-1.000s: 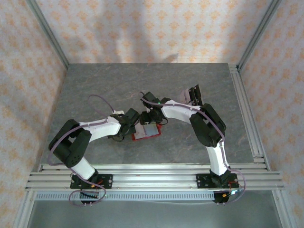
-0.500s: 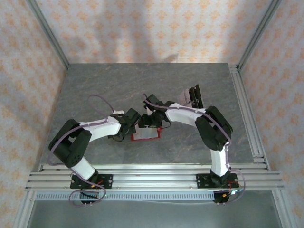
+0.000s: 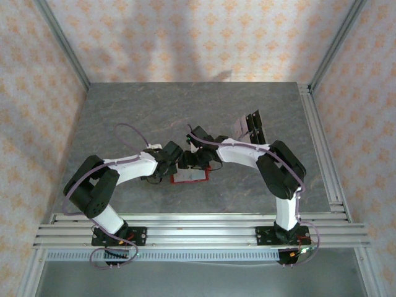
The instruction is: Put the credit cards into the card holder
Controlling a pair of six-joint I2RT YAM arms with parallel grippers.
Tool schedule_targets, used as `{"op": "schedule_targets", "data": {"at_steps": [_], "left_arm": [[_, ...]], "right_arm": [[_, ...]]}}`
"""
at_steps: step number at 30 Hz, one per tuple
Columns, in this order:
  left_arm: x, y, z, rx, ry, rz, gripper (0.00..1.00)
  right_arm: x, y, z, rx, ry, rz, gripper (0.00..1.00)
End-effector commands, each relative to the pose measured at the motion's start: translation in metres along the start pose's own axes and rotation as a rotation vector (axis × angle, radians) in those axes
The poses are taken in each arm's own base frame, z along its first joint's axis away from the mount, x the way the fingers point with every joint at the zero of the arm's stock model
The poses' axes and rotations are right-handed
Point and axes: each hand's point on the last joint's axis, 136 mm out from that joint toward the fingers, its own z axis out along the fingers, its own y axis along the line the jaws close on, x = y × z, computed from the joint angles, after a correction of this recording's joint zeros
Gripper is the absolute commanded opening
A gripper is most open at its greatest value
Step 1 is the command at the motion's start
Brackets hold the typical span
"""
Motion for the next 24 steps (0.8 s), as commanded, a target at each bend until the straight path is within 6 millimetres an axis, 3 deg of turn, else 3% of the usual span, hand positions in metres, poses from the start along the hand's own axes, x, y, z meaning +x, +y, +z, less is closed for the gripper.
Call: {"op": "schedule_targets", "data": {"at_steps": [1, 8, 17, 24], "left_arm": [[0.001, -0.009, 0.005, 0.013, -0.008, 0.008, 1.0], [-0.005, 0.0, -0.003, -0.006, -0.042, -0.011, 1.0], [-0.023, 0.03, -0.036, 0.008, -0.126, -0.102, 1.0], [-0.006, 0.026, -0.049, 0.164, -0.093, -0.082, 1.0]], "right_arm": [[0.0, 0.011, -0.003, -0.034, -0.029, 0.003, 0.54], [-0.001, 0.008, 0.002, -0.04, -0.049, 0.028, 0.54], [0.001, -0.001, 0.005, -0.016, -0.057, 0.04, 0.54], [0.0, -0.005, 0.006, -0.002, -0.066, 0.054, 0.54]]}}
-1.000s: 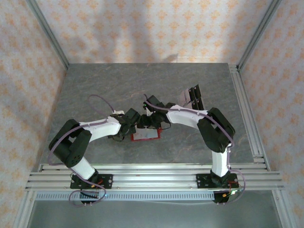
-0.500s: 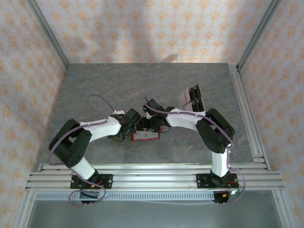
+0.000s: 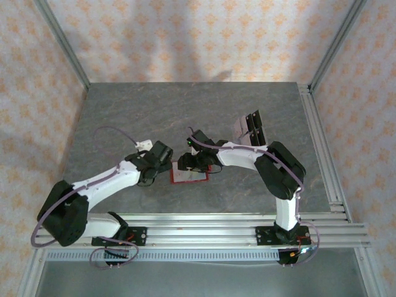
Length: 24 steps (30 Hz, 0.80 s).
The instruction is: Put the credit cards into the card holder
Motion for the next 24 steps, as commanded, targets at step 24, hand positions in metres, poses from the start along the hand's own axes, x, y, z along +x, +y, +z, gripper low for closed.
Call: {"op": "schedule_targets", "data": {"at_steps": [24], "left_arm": [[0.06, -0.062, -0.019, 0.371, 0.06, 0.156, 0.99]], "right_arm": [[-0.007, 0.002, -0.002, 0.0, -0.048, 0.03, 0.54]]}}
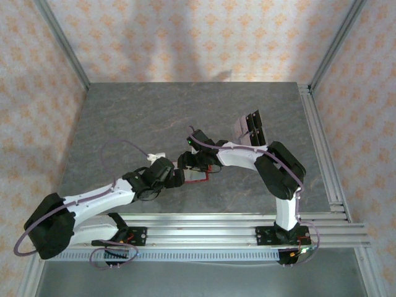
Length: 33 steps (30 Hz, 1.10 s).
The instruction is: Put the credit cards into the card holder
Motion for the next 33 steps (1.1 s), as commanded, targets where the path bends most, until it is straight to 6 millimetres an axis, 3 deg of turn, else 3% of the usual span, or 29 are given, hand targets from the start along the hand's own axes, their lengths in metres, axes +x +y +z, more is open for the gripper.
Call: {"op": "schedule_targets", "data": {"at_steps": [1, 23, 33], "left_arm": [[-0.004, -0.01, 0.003, 0.016, -0.014, 0.01, 0.99], [0.0, -0.017, 0.026, -0.01, -0.028, 0.022, 0.99], [0.007, -0.008, 0.033, -0.053, -0.008, 0.026, 0.99]], "right_arm": [[-0.001, 0.002, -0.002, -0.002, -0.018, 0.002, 0.54], [0.001, 0.001, -0.002, -0.006, -0.014, 0.0, 0.54], [-0.003, 0.006, -0.006, -0.015, -0.022, -0.004, 0.54]]}}
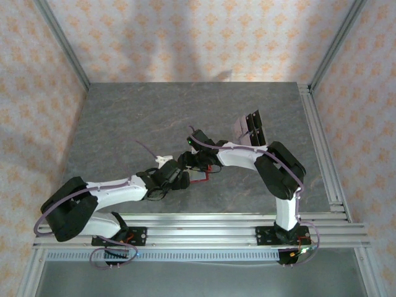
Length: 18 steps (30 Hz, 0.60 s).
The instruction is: Put the credit cards into the card holder
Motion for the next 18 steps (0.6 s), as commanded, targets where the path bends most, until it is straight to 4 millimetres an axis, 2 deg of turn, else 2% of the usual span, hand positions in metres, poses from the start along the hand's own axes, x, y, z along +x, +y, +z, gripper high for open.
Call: {"op": "schedule_targets", "data": {"at_steps": [1, 9, 13, 18], "left_arm": [[-0.007, -0.002, 0.001, -0.014, -0.032, -0.011, 0.99], [-0.003, 0.002, 0.003, -0.024, -0.026, -0.013, 0.99], [-0.004, 0.002, 0.002, -0.025, -0.029, -0.013, 0.99], [-0.004, 0.002, 0.002, -0.024, -0.028, -0.013, 0.99]], "right_arm": [[-0.004, 0.006, -0.008, -0.012, -0.025, -0.002, 0.55], [-0.032, 0.017, -0.041, -0.023, -0.12, -0.001, 0.57], [-0.043, 0.015, -0.059, -0.009, -0.178, 0.013, 0.58], [-0.038, 0.004, -0.058, 0.016, -0.175, 0.031, 0.58]]}}
